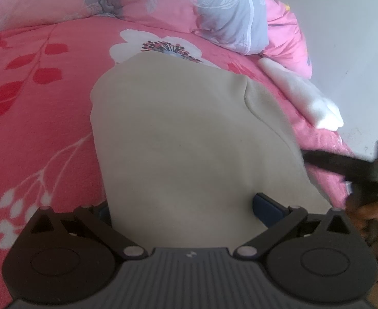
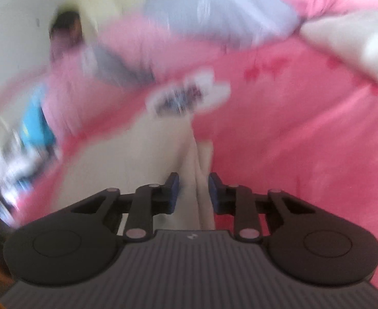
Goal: Fold clothes
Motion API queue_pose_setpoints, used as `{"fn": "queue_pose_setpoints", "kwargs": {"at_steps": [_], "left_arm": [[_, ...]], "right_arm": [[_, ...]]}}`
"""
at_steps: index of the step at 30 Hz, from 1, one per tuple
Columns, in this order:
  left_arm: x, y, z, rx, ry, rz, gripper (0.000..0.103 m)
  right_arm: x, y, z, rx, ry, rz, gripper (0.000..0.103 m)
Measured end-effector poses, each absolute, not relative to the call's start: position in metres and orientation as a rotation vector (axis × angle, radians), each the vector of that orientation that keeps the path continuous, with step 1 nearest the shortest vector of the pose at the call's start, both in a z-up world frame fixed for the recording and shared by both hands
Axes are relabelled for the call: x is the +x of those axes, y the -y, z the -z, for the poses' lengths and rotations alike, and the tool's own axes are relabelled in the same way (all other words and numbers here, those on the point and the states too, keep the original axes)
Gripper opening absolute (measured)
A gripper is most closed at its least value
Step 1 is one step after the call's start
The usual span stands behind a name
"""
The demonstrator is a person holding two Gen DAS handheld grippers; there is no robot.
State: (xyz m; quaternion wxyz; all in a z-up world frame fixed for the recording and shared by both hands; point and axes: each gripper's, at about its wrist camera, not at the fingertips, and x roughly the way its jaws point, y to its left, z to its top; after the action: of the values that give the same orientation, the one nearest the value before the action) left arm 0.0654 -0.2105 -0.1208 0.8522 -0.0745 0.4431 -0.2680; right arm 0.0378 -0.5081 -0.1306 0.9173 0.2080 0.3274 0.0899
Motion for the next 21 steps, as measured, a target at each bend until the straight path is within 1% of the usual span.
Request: {"fn": "queue_pose_setpoints", "kwargs": {"at_steps": [2, 3, 4, 7, 9, 12, 13, 14, 16, 18, 21], "left_arm": [[0.065, 0.210, 0.121, -0.159, -0.931, 0.565, 0.103], [0.065, 0.210, 0.121, -0.160, -0.928, 0.565, 0.103], [0.065, 0.209, 0.122, -0.161, -0.926, 0.566, 0.103], [0.064, 0.209, 0.122, -0.164, -0.922, 0.567, 0.103], [0.064, 0.209, 0.122, -0.165, -0.921, 0.567, 0.103], [0.064, 0.208, 0.123, -0.167, -0.917, 0.568, 0.103], [0.064, 0.207, 0.123, -0.169, -0.915, 0.569, 0.103], [0.064, 0.207, 0.123, -0.170, -0.914, 0.570, 0.103], [0.063, 0.206, 0.123, -0.173, -0.908, 0.576, 0.103], [0.063, 0.204, 0.124, -0.179, -0.900, 0.580, 0.103], [0.062, 0.204, 0.124, -0.179, -0.895, 0.578, 0.103]], "right_arm": [[0.039, 0.515, 0.125, 0.474, -0.679, -0.174, 0.022], [0.039, 0.517, 0.117, 0.485, -0.686, -0.158, 0.018], [0.037, 0.514, 0.106, 0.453, -0.675, -0.141, 0.012], [0.037, 0.502, 0.074, 0.364, -0.594, -0.147, 0.012], [0.049, 0.491, 0.065, 0.333, -0.569, -0.171, 0.012], [0.081, 0.466, 0.081, 0.228, -0.627, -0.170, 0.011], [0.093, 0.457, 0.094, 0.160, -0.678, -0.147, 0.009], [0.098, 0.452, 0.104, 0.128, -0.692, -0.150, 0.008], [0.099, 0.449, 0.099, 0.107, -0.691, -0.144, 0.008], [0.100, 0.447, 0.079, 0.093, -0.703, -0.122, 0.010], [0.101, 0.441, 0.054, 0.097, -0.637, -0.137, 0.010]]}}
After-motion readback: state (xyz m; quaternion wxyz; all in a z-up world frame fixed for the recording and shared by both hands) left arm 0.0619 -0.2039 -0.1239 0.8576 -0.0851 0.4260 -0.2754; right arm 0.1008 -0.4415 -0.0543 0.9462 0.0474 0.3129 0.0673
